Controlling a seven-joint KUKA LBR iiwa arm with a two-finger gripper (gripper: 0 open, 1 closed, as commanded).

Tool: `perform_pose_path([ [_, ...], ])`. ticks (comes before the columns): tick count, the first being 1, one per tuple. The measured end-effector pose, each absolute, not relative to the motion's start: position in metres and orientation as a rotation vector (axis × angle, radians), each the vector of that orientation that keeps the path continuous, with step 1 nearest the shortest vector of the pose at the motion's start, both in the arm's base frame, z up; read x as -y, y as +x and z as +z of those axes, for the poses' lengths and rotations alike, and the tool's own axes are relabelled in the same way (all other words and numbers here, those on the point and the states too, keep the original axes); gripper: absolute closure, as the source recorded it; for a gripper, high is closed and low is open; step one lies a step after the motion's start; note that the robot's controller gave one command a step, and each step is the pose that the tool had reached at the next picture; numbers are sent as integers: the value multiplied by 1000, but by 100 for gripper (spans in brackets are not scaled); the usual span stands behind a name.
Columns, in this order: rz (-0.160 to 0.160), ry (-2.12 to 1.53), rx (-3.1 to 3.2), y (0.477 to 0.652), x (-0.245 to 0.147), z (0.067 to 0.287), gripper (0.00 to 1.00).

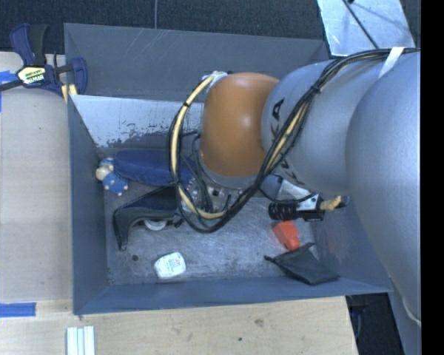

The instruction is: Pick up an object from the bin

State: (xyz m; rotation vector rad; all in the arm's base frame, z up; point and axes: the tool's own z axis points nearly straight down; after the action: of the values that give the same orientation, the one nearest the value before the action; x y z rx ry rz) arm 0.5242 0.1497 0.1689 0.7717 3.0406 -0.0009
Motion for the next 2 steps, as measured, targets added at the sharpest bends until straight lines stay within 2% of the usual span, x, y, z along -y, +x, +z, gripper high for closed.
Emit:
perform_pose_path([
  [1,5,718,-3054,510,-183,206,100],
  [2,-2,739,-3054,499,-176,191,100],
])
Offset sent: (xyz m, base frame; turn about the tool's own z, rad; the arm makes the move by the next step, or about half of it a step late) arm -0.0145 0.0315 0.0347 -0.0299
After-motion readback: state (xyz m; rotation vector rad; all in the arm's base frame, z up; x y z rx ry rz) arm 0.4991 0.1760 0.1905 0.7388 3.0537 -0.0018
